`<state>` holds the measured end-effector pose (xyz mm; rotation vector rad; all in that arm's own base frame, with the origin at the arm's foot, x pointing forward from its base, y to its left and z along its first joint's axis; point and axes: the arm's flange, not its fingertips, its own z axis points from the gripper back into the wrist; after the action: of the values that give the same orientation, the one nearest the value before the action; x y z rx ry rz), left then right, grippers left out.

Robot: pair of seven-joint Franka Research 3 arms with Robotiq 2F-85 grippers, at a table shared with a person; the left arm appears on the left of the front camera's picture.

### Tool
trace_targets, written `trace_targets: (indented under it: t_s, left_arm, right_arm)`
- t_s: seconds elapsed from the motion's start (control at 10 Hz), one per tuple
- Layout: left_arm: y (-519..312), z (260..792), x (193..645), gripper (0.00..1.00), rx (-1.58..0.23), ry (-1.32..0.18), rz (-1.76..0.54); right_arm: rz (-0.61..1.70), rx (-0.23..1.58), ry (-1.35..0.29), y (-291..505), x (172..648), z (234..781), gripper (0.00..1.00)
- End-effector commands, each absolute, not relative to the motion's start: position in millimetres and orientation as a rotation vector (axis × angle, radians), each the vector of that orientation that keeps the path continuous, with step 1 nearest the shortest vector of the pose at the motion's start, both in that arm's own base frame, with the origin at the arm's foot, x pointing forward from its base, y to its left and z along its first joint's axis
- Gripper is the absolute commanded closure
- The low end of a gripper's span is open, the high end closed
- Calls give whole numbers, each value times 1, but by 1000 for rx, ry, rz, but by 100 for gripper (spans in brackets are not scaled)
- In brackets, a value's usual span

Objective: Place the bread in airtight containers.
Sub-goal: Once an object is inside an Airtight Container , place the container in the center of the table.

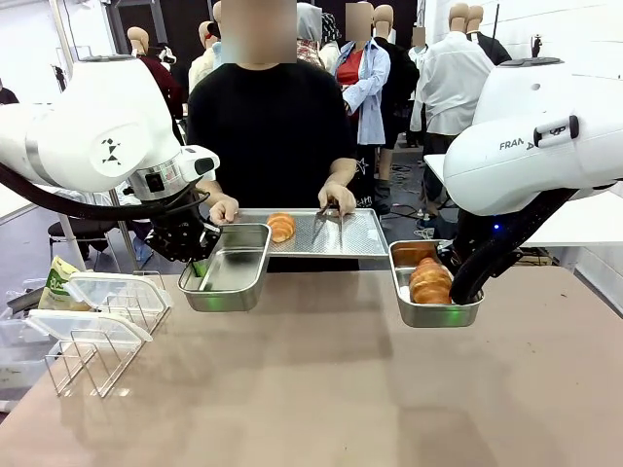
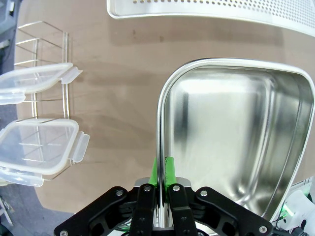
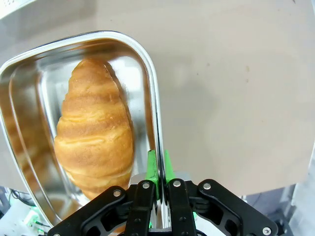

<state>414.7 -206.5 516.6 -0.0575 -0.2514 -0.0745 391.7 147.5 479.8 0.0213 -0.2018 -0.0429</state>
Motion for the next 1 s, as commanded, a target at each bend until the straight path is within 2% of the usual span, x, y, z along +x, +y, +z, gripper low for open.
trace_targets:
  t_s: [0.0,0.6,0.9]
  left_arm:
    - [-205,521,416,100,-62,-257,-72]
    - [-205,521,416,100,-62,-257,-72]
    - [-205,521,416,100,-62,-257,-72]
  right_arm:
    - [-54,30,-205,147,390,483,100]
    - [-43,21,-202,147,392,480,100]
    - [81,19,-268,153,417,428,100]
